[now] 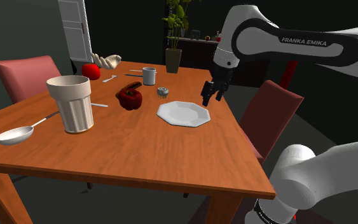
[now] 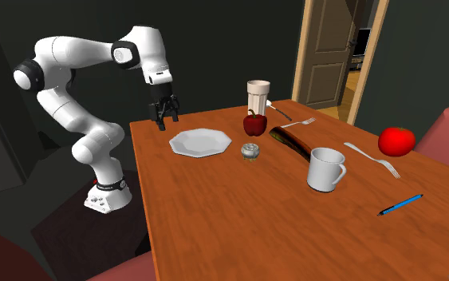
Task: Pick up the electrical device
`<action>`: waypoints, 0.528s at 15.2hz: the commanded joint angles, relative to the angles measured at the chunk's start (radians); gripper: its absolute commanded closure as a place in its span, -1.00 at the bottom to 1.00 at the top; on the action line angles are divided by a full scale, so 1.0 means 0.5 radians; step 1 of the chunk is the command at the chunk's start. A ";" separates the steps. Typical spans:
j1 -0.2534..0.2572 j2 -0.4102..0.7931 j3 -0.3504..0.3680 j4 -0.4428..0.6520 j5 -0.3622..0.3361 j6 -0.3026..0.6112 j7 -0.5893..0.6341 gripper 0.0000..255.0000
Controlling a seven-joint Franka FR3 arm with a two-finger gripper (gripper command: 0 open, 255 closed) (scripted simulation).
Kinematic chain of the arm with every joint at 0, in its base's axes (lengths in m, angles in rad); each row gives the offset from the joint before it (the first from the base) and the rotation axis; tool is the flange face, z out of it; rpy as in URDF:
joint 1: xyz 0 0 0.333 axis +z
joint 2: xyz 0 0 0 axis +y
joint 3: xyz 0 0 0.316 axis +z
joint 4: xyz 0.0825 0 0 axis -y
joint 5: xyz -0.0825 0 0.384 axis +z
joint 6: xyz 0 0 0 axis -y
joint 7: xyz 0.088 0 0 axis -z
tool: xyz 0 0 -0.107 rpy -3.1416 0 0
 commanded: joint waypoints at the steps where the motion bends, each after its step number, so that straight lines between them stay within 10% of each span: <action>1: 0.000 0.000 0.000 0.000 0.000 0.000 0.000 -1.00; 8: 0.002 0.636 -0.041 0.483 0.018 0.072 -0.024 -1.00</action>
